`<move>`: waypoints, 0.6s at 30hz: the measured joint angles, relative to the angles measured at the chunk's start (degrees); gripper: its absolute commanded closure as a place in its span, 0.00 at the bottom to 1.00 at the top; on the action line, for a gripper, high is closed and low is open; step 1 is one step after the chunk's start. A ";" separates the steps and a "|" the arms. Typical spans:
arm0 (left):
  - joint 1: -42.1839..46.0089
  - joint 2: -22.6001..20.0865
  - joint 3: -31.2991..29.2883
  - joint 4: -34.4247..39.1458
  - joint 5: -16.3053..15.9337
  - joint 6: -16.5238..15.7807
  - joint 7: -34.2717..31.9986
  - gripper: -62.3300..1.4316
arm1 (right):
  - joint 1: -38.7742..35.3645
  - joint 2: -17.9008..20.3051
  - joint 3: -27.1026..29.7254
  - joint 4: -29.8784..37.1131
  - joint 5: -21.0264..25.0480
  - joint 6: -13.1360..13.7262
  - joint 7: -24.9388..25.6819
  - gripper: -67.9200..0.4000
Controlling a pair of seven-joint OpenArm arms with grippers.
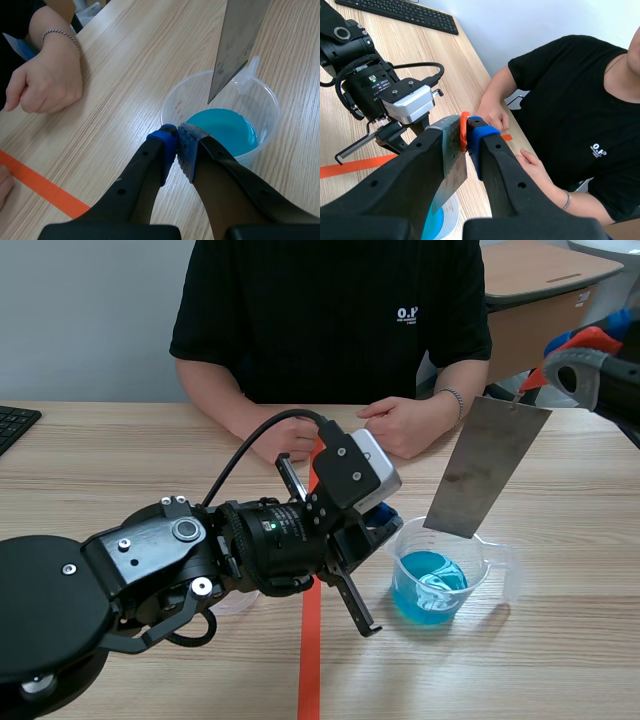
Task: Do the redox reaction experiment.
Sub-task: 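Raise the plate and point at it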
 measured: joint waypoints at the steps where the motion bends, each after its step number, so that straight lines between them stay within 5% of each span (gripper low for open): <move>1: 0.00 0.00 0.00 0.00 0.00 0.00 0.00 0.91 | 0.00 0.00 0.00 0.00 0.00 0.00 0.00 0.97; 18: 0.00 -1.11 0.00 0.31 0.00 0.00 1.25 0.91 | 0.00 0.00 0.00 0.00 0.00 0.00 0.02 0.97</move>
